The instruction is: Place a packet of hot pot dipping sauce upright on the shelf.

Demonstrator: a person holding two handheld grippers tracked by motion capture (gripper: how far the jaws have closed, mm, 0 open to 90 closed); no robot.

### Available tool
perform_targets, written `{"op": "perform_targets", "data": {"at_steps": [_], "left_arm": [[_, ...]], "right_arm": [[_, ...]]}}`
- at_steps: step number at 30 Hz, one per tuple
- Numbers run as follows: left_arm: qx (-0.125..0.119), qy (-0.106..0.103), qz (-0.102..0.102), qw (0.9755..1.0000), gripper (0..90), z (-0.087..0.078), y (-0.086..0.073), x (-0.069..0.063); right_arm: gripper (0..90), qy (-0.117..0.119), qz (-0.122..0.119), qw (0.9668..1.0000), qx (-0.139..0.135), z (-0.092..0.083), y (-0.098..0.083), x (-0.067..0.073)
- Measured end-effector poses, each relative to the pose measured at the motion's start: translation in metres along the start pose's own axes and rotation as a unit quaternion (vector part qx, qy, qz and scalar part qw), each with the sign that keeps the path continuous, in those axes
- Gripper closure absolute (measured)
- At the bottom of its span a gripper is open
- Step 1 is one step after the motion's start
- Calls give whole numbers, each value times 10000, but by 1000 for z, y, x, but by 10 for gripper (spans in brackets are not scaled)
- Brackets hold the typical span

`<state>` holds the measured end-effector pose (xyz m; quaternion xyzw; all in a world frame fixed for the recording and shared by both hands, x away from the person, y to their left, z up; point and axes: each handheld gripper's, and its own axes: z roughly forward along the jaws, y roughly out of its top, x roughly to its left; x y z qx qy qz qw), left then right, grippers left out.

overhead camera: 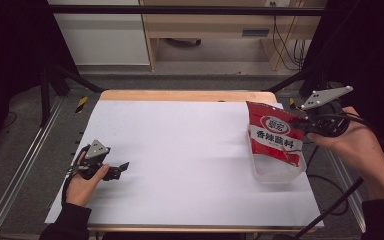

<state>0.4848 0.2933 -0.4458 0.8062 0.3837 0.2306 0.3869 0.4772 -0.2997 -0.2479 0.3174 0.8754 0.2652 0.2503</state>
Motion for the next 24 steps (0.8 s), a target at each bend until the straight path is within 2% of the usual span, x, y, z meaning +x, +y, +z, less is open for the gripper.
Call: {"op": "perform_targets", "data": {"at_steps": [11,24], "left_arm": [[-29,19,-32,10000,74,-1,0,2],[-28,15,-40,10000,72,-2,0,2]], "right_arm": [[898,85,142,9999,8,13,-14,2],[897,175,231,9996,71,18,-23,1]]}}
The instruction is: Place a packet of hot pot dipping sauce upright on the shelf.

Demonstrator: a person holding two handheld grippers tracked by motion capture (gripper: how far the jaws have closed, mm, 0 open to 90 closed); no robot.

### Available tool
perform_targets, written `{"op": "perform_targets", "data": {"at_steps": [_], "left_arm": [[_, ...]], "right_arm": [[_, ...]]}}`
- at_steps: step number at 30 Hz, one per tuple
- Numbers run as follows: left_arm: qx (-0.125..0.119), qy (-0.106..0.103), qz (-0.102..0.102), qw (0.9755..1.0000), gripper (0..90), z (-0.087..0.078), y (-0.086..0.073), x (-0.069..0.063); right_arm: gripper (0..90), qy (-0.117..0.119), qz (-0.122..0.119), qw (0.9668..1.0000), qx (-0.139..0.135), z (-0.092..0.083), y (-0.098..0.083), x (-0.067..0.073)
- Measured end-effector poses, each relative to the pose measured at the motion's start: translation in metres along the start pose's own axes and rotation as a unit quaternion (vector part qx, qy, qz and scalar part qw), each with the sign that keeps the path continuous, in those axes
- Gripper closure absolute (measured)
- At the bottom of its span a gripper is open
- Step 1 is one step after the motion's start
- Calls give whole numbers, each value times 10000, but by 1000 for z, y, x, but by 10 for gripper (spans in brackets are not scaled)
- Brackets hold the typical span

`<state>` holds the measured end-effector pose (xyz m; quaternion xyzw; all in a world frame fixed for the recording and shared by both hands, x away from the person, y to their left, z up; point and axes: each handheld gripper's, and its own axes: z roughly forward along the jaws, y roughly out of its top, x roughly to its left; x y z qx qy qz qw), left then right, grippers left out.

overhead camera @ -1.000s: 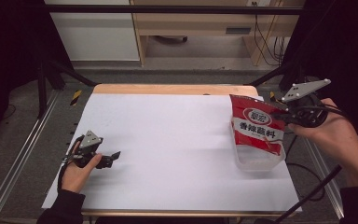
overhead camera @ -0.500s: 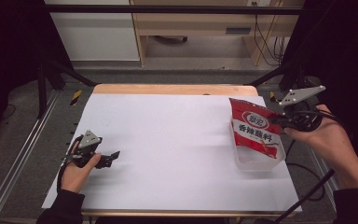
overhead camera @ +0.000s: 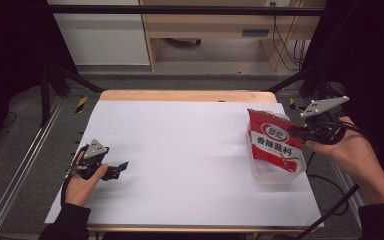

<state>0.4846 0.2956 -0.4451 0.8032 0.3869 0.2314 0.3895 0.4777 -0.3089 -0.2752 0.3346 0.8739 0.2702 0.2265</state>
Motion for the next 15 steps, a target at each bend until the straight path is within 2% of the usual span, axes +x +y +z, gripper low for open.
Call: {"op": "perform_targets", "data": {"at_steps": [12,15], "left_arm": [[13,-5,11,10000,70,1,0,0],[7,3,5,10000,70,1,0,0]], "right_arm": [[895,31,216,9996,174,-4,-14,-7],[894,58,273,9992,293,-5,-22,-10]]}}
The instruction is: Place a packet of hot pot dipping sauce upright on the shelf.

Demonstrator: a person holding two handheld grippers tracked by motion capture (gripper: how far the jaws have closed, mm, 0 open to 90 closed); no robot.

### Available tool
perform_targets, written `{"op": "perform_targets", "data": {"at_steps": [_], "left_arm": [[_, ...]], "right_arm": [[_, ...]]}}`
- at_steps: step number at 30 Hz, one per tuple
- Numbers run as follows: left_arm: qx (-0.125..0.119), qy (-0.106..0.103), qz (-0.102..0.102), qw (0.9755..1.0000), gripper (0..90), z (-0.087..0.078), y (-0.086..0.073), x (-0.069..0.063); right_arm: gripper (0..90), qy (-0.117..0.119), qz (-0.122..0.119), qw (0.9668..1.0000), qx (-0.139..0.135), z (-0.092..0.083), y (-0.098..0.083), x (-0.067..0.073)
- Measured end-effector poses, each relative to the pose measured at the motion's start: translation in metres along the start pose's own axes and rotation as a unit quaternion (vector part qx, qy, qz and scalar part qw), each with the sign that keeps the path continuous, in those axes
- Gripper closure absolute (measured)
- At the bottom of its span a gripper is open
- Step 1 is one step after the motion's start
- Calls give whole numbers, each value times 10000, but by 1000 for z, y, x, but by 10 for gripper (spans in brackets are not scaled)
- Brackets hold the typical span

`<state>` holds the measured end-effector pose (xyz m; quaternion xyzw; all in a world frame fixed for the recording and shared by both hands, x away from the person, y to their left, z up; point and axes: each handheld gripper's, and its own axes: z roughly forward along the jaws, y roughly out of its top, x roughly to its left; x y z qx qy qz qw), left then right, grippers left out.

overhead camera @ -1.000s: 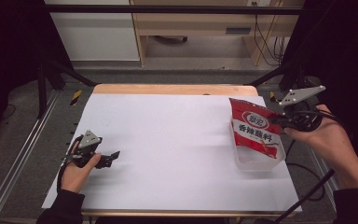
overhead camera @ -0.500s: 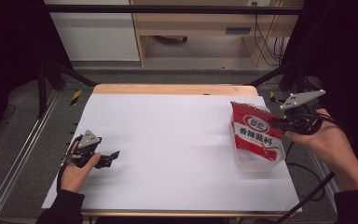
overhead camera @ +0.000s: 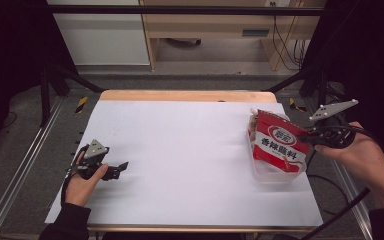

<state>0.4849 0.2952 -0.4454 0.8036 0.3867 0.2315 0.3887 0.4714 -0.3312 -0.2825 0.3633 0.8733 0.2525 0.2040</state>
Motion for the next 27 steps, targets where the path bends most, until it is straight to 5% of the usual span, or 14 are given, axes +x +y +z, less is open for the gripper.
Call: {"op": "perform_targets", "data": {"at_steps": [27], "left_arm": [[48,-2,5,10000,69,0,0,0]], "right_arm": [[851,59,345,9991,236,5,-28,-11]]}}
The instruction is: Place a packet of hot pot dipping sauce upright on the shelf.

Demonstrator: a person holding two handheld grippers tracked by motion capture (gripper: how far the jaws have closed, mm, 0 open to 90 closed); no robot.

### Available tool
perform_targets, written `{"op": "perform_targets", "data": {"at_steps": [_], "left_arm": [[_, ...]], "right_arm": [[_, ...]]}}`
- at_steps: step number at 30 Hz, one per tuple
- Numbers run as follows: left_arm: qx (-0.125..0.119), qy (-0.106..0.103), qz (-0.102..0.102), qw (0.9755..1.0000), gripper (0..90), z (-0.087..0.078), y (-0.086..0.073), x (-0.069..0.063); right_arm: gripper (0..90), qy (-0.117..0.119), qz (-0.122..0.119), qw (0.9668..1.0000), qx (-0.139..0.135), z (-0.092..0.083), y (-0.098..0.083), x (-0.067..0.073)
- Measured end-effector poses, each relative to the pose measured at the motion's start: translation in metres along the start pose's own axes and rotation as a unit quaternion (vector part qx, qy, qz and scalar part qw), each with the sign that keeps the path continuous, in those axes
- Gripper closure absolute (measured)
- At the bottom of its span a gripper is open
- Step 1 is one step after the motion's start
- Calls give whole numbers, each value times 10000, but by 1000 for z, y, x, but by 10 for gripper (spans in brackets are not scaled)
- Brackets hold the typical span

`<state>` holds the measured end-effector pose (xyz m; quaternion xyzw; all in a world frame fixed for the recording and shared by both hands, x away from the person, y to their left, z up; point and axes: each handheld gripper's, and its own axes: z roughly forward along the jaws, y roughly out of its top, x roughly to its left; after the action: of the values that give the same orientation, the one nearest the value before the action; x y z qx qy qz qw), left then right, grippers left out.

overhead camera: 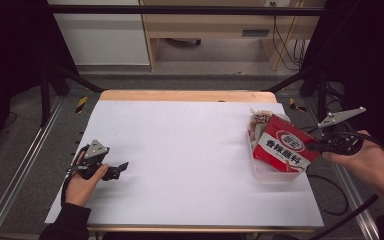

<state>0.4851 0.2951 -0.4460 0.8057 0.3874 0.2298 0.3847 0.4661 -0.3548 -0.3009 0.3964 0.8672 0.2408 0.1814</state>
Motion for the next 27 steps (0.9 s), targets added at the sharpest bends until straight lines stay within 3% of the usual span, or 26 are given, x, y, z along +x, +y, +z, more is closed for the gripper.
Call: {"op": "perform_targets", "data": {"at_steps": [4,11,12,20,27], "left_arm": [[-10,-2,-11,10000,69,0,0,0],[1,-3,2,10000,69,0,0,0],[-1,-1,2,10000,69,0,0,0],[-1,-5,5,10000,69,0,0,0],[-3,-9,5,10000,69,0,0,0]], "right_arm": [[837,33,-17,10000,-17,1,0,1],[668,-28,-10,10000,-88,3,5,4],[589,-60,-14,9999,-128,5,9,5],[335,-262,179,9986,-433,5,30,11],[226,-427,278,9962,-710,3,54,23]]}}
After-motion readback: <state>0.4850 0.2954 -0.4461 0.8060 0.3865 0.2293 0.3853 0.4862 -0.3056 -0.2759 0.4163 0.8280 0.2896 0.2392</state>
